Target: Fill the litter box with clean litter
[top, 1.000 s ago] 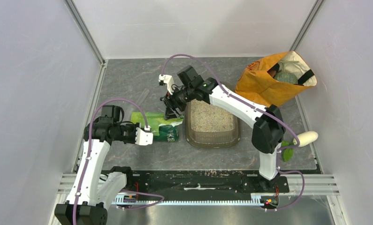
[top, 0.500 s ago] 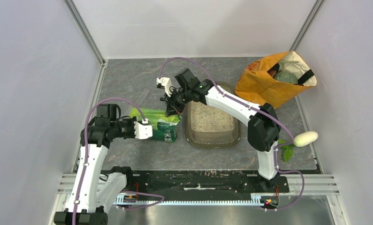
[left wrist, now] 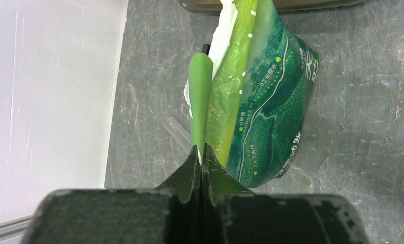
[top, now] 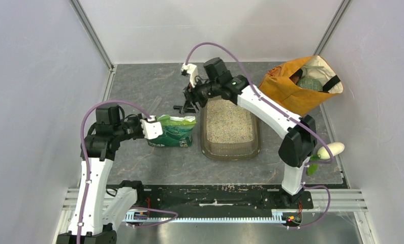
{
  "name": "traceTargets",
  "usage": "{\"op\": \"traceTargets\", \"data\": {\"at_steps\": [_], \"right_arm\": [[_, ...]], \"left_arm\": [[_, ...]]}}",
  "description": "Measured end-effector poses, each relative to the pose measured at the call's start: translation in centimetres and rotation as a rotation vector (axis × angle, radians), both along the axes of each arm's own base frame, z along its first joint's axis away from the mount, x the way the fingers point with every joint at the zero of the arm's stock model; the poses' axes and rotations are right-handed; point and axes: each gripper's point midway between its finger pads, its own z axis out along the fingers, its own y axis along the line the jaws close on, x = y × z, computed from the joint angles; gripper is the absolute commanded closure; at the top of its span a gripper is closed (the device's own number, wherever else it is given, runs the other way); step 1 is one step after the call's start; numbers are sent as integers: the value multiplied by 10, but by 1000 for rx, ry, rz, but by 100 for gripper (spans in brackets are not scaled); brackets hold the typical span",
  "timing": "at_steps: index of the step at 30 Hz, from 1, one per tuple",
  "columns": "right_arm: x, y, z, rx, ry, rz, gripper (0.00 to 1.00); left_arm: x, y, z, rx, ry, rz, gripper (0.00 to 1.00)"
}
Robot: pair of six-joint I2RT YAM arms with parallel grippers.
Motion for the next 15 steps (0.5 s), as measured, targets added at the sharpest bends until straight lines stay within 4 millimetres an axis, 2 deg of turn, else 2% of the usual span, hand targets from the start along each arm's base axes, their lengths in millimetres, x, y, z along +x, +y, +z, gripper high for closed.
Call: {"op": "traceTargets", "data": {"at_steps": [3, 7, 10, 15], "right_arm": [[9, -15, 23, 37, 1, -54, 40], [11, -22, 40, 63, -2, -85, 56], [5, -20, 39, 41, 14, -79, 61], [-6, -25, 24, -26, 55, -55, 63]], "left_arm": [[3, 0, 2, -8, -7, 6, 98], [4, -1, 4, -13, -12, 8, 98], [6, -1, 5, -13, -18, 8, 98], [5, -1, 5, -13, -18, 8, 98]]}}
